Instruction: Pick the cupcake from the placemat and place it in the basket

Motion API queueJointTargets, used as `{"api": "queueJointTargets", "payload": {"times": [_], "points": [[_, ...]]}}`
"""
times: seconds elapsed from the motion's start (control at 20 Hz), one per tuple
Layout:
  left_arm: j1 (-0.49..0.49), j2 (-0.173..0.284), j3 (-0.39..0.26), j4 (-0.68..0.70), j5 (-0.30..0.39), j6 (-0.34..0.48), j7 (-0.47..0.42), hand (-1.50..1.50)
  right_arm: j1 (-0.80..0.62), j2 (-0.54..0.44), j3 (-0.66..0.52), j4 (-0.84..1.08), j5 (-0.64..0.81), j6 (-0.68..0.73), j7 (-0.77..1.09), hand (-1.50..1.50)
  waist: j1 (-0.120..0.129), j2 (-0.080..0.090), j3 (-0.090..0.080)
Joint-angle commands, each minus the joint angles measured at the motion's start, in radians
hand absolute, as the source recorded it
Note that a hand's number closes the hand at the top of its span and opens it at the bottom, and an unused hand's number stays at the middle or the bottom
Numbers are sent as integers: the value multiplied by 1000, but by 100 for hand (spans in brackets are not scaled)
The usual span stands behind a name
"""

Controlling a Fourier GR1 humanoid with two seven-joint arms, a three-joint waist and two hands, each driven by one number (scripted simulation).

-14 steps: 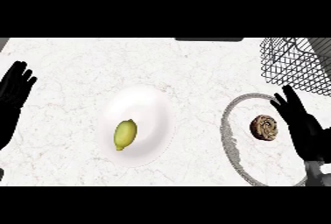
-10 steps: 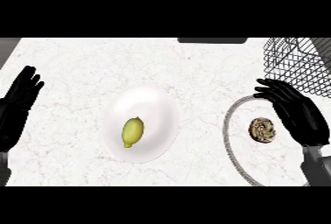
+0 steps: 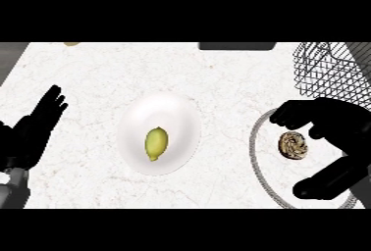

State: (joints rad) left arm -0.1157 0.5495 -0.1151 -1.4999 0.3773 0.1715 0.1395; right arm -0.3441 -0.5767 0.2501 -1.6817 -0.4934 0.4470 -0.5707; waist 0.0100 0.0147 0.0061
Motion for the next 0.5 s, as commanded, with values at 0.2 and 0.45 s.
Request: {"api": "queueJointTargets", "payload": {"times": [0.2,0.45], "points": [[-50,-20,35,90,-6,-47,31,0,109,-151,-149,-10,56,210,-165,-150,-15,-15,-6],[-69,-39,26,114,-17,-25,23,0,49,-417,-246,-89,96,205,29,-150,-34,-21,-8]]}}
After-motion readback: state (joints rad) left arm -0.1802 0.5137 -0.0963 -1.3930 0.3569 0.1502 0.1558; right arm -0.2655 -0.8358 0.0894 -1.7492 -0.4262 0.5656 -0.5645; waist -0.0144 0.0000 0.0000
